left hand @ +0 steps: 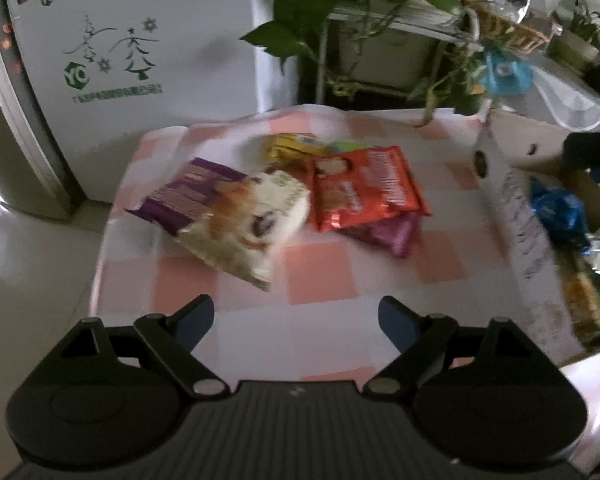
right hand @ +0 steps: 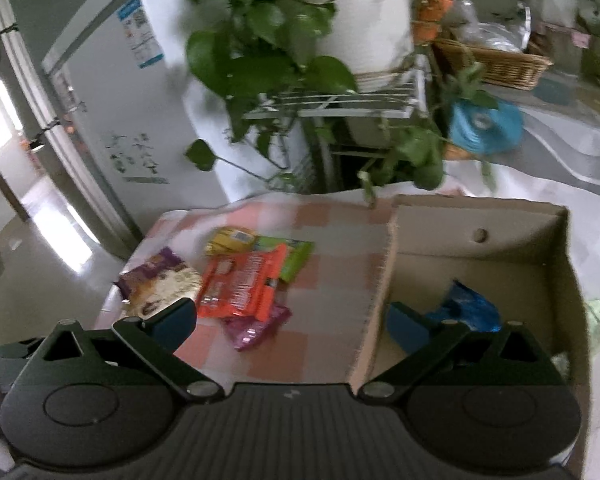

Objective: Organize snacks
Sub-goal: 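Withdraw both grippers from the box back over the snack pile, then close the left gripper on the croissant packet while the right gripper grasps the orange packet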

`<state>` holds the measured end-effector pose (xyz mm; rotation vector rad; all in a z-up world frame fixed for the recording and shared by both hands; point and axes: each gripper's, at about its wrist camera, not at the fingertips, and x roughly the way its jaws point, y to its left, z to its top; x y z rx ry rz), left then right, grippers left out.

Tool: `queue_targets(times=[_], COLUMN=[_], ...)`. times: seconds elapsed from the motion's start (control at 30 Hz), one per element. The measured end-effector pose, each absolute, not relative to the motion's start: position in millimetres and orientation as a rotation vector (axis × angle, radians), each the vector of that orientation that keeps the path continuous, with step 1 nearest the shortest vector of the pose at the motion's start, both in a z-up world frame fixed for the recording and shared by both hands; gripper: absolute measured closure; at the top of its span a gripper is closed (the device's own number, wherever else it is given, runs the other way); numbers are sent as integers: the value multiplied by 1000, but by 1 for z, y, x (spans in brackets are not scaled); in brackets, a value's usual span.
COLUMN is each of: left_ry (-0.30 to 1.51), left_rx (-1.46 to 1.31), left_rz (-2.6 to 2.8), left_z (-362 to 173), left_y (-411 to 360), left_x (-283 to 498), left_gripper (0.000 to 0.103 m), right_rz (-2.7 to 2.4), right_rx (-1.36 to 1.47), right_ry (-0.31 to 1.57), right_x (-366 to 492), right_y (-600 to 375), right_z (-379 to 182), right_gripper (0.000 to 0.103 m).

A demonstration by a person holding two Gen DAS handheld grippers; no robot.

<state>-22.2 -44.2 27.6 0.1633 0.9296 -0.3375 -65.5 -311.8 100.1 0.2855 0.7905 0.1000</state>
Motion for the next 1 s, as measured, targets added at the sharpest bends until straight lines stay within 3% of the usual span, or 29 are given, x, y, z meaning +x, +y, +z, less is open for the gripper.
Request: queue_targets(times=[0.5, 0.73, 1.0], left_ry=[816, 726, 724], left_rx=[264, 386, 432], left_rz=[-346, -421, -446], left_z=[14, 7, -11], left_y=[-35, -53, -63], left_x=[25, 35, 50], left_gripper=[14, 14, 17], right_rz=[126, 67, 43], right_rx=[332, 353, 380], right_ry=[805, 849, 892], right_x=[-12, 21, 47], right_y=[-281, -268, -257], right_z=[82, 57, 35], right_gripper=[1, 17, 28])
